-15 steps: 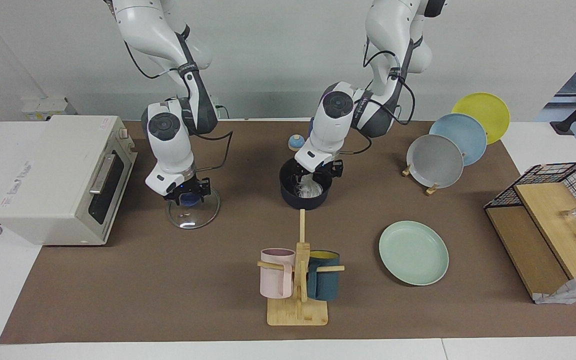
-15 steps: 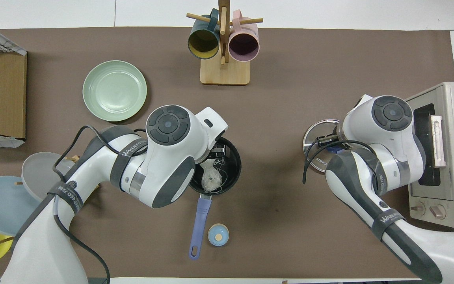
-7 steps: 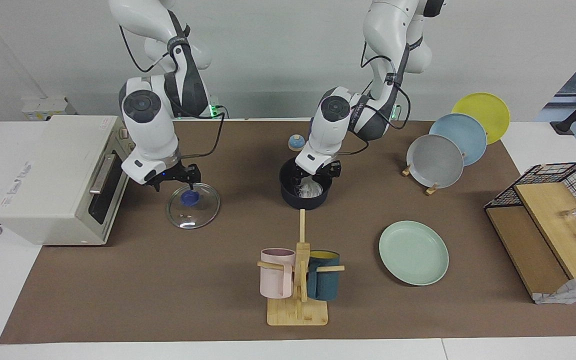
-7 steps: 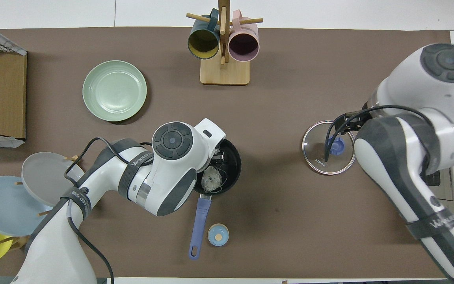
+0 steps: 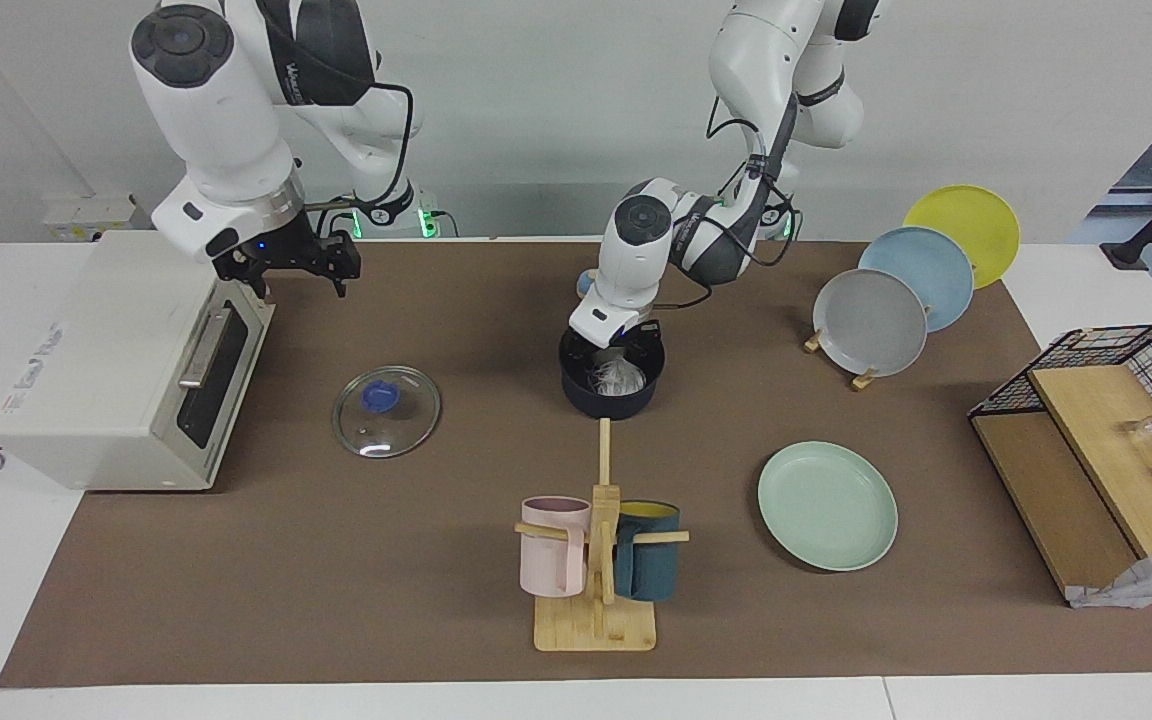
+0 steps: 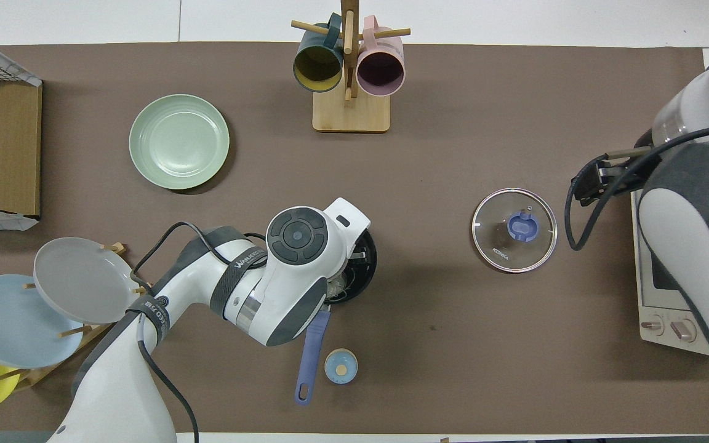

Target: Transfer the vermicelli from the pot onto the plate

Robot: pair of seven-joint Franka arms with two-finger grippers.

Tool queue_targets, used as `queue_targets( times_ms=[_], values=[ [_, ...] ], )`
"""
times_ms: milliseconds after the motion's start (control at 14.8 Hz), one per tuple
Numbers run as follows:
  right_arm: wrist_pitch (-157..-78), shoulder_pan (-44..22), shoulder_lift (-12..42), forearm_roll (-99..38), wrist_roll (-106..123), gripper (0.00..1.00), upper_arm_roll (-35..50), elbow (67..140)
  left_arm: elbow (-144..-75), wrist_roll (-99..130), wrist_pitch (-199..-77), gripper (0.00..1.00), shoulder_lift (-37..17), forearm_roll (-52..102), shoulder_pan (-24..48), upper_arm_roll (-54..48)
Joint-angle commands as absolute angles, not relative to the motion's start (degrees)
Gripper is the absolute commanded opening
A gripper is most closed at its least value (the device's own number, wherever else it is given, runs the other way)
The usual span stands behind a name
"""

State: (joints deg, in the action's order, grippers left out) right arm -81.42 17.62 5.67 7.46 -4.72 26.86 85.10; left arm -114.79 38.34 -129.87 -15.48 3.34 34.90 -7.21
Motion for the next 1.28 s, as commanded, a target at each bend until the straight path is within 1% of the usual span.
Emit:
queue_targets(
  times_ms=[0, 67, 135, 202, 270, 337, 405, 472, 540, 675, 742, 945, 1080, 1215],
  values=[
    [-80.33, 18.81, 3.96, 5.98, -2.64, 1.00, 26.90, 85.43, -115.66, 36.05, -130.52, 0.58, -15.29, 1.23, 34.89, -6.42],
    [-80.42, 19.33, 3.96, 5.89, -2.64, 1.00, 26.72, 85.60, -115.58, 35.34, -130.60, 0.31, -15.29, 1.14, 34.81, -6.42],
    [-80.25, 20.21, 3.87, 5.80, -2.38, 1.00, 26.72, 85.87, -115.32, 34.46, -130.52, 0.05, -15.29, 1.14, 34.80, -6.24],
    [-80.42, 21.26, 3.61, 5.54, -1.24, 1.00, 26.63, 86.91, -115.05, 34.19, -129.91, 0.00, -15.29, 1.06, 34.80, -6.15],
    [-80.77, 21.18, 2.91, 4.84, -0.45, 1.00, 25.76, 87.88, -114.87, 34.28, -129.21, 0.00, -15.29, 1.05, 34.80, -6.15],
    [-81.29, 18.31, 2.38, 4.57, -0.79, 1.00, 21.66, 88.50, -114.70, 34.28, -128.50, 0.00, -15.21, 1.05, 34.80, -6.07],
    [-82.34, 10.54, 1.59, 4.22, -0.88, 1.00, 13.09, 88.94, -114.44, 34.10, -127.54, 0.00, -14.68, 1.05, 34.54, -5.98],
    [-83.05, 6.54, 1.41, 2.39, -0.53, 1.00, 7.27, 89.29, -113.65, 33.93, -126.57, 0.00, -14.33, 1.05, 33.06, -6.06],
    [-83.75, 5.90, 1.15, 0.81, -0.27, 1.00, 5.64, 90.34, -111.99, 33.32, -124.13, 0.00, -13.46, 1.14, 32.00, -6.15],
    [-83.76, 4.58, -1.30, 0.79, -0.26, 1.00, 4.66, 93.76, -107.43, 32.87, -117.54, 0.00, -12.57, 1.67, 31.03, -6.24],
    [-84.11, 2.31, -2.62, 0.79, -0.44, 1.00, 3.27, 95.61, -105.05, 32.78, -114.20, 0.00, -12.39, 1.84, 30.76, -6.33],
    [-86.03, 2.11, -2.37, 1.14, -0.18, 1.00, 2.46, 95.10, -98.99, 32.78, -105.50, 0.00, -10.38, 5.26, 29.28, -6.15],
    [-84.13, 2.37, -2.81, 1.05, -0.09, 1.00, 2.29, 95.53, -92.58, 32.70, -98.91, 0.00, -10.28, 6.58, 27.34, -6.15],
    [-83.85, 2.55, -2.99, 1.23, 0.09, 1.00, 2.46, 95.63, -87.12, 32.17, -94.41, 0.00, -10.55, 8.17, 23.58, -6.06]
  ],
)
